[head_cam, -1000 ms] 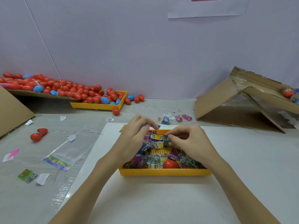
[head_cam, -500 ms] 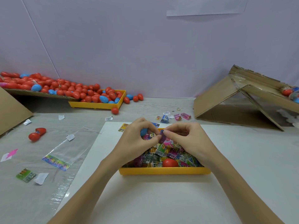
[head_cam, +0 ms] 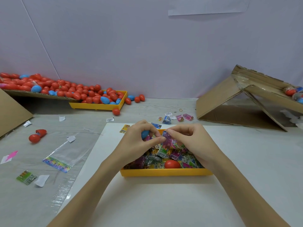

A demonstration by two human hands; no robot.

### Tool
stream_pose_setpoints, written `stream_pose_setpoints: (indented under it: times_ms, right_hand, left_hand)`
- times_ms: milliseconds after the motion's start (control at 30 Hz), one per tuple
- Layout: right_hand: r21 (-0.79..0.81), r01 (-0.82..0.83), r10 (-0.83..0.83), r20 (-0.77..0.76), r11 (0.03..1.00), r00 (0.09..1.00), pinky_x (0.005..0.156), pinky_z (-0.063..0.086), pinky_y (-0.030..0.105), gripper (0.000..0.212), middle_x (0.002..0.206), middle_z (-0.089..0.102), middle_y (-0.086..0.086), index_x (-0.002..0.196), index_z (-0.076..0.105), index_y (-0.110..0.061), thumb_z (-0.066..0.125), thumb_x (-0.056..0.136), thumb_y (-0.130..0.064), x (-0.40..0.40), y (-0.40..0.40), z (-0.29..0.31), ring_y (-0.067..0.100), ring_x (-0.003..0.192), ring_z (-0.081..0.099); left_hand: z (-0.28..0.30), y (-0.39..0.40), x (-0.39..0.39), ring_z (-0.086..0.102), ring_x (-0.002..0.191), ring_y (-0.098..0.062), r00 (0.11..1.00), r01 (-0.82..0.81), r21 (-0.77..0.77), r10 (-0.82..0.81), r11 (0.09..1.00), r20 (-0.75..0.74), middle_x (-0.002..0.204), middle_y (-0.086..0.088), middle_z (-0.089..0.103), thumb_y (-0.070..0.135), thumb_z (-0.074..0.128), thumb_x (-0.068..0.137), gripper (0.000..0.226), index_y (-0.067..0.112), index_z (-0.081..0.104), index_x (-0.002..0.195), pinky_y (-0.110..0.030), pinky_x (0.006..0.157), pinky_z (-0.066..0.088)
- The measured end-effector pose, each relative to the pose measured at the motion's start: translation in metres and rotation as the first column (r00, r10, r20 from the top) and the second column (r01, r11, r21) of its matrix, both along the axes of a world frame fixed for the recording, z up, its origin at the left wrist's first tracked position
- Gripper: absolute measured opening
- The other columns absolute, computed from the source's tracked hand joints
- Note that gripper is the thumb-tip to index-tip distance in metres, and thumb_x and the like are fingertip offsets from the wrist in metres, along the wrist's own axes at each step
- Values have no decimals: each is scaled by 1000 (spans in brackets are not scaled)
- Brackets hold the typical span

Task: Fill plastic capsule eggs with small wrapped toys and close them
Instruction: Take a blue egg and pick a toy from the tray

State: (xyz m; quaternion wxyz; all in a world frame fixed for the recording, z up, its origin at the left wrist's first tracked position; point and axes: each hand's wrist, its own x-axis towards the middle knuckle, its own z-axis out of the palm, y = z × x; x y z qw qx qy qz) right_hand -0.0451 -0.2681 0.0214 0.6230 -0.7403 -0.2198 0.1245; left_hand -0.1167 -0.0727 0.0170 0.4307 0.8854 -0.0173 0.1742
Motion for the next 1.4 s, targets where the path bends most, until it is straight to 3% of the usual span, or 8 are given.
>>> stream_pose_setpoints:
  times_ms: [167, 300, 567, 667, 800, 1000, 1133, 1400]
  right_hand:
    - [-19, 16, -14, 121, 1000, 993, 69, 51, 11, 12, 86, 77, -14, 104, 81, -29, 71, 97, -27, 2, -1, 0, -2, 81, 70]
    - [-87, -66, 79, 153, 994, 985, 82, 59, 20, 19, 89, 79, -5, 111, 77, -27, 76, 93, -21, 4, 0, 0, 9, 89, 74]
    - [-405, 209, 46, 534, 890, 844, 75, 42, 7, 25, 110, 64, -6, 108, 79, -25, 63, 101, -8, 9, -2, -7, -3, 83, 55]
    - [-305, 219, -18, 546, 927, 838, 76, 46, 7, 25, 114, 66, -8, 118, 77, -26, 60, 104, -16, 4, 2, -5, -2, 86, 59]
    - [-83, 33, -12, 249, 996, 968, 86, 60, 27, 18, 98, 78, -14, 113, 78, -29, 63, 102, -31, -2, 5, 1, 4, 96, 71]
    - [153, -92, 104, -76, 984, 992, 85, 62, 30, 22, 105, 80, 4, 115, 76, -13, 69, 98, -24, -7, 7, 4, 21, 103, 76]
    - [418, -117, 335, -498, 901, 800, 89, 62, 35, 47, 121, 74, 21, 131, 62, -1, 61, 100, -37, -7, 2, 15, 32, 111, 73]
    - [477, -72, 396, -624, 876, 674, 74, 61, 23, 32, 94, 73, 9, 111, 79, 0, 74, 80, -6, -2, -1, 13, 14, 81, 68]
  left_hand:
    - [-1, -3, 1, 56, 77, -7, 1000, -12, 29, 12, 999, 24, 93, 4, 60, 43, 75, 87, 20, 24, 71, 88, -18, 67, 44]
    - [1, -3, 1, 59, 79, -7, 999, -17, -34, 19, 999, 48, 87, 6, 61, 34, 78, 87, 14, 21, 72, 86, -18, 71, 48]
    - [5, 3, 0, 66, 80, -7, 999, -46, -243, 45, 969, -8, 83, 10, 67, 30, 77, 90, 7, 23, 76, 87, -14, 70, 53]
    - [4, 2, 0, 67, 86, -14, 999, -50, -233, 48, 971, -14, 87, 4, 67, 29, 76, 91, 5, 25, 76, 89, -17, 72, 55]
    - [4, 2, 2, 67, 86, -16, 1000, -30, -225, 29, 974, -8, 89, 1, 68, 29, 75, 92, 4, 25, 75, 90, -23, 74, 56]
    - [5, 1, -1, 66, 82, -10, 998, 50, -285, -56, 957, -14, 92, 2, 69, 35, 70, 93, 8, 28, 74, 95, -24, 73, 55]
    - [8, 0, -3, 61, 79, -12, 994, 99, -361, -106, 927, 1, 89, 5, 68, 46, 65, 91, 19, 32, 71, 102, -27, 72, 50]
    - [8, 1, -1, 69, 95, -11, 983, 172, -373, -182, 912, 8, 102, 4, 66, 25, 67, 97, 32, 31, 55, 126, -25, 82, 56]
